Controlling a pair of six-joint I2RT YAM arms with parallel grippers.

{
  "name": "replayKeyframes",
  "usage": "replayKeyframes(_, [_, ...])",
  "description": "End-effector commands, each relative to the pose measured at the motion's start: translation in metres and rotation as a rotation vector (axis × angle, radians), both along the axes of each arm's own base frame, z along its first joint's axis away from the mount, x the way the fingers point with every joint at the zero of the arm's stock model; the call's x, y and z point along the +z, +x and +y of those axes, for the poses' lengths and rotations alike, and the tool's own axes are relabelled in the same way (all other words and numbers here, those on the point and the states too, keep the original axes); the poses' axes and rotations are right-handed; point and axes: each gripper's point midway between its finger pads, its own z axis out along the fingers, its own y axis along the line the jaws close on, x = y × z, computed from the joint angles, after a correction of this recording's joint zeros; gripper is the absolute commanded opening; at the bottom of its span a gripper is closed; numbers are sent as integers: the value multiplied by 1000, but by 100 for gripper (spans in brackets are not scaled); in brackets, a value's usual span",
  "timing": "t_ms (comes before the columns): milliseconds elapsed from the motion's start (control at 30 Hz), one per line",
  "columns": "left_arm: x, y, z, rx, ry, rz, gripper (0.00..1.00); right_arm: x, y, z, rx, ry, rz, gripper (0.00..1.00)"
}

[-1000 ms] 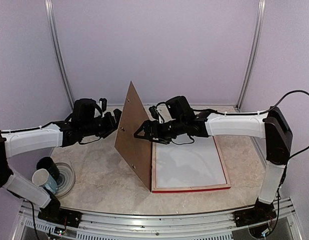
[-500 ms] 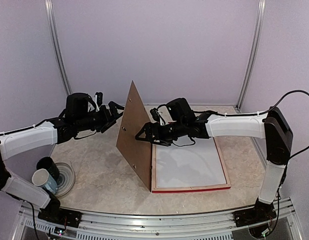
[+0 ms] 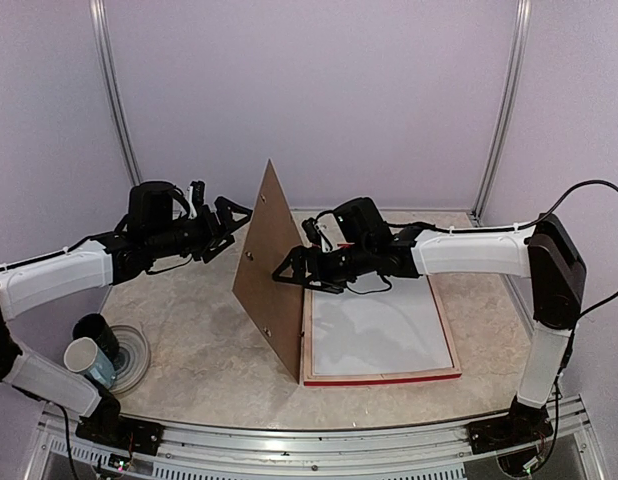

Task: Put the photo into the frame
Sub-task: Pass from the right arm to the left

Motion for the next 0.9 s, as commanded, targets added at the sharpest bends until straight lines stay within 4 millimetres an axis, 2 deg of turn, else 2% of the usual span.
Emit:
replayKeyframes(0, [44, -5, -5, -39, -82, -90, 99, 6, 2, -6, -14, 0, -16, 99])
replayKeyframes(567, [60, -10, -5, -54, -101, -119, 99, 3, 1, -6, -16, 2, -11, 99])
replayKeyframes(867, [50, -9, -3, -50, -76, -100, 99, 2, 2, -7, -20, -5, -11, 99])
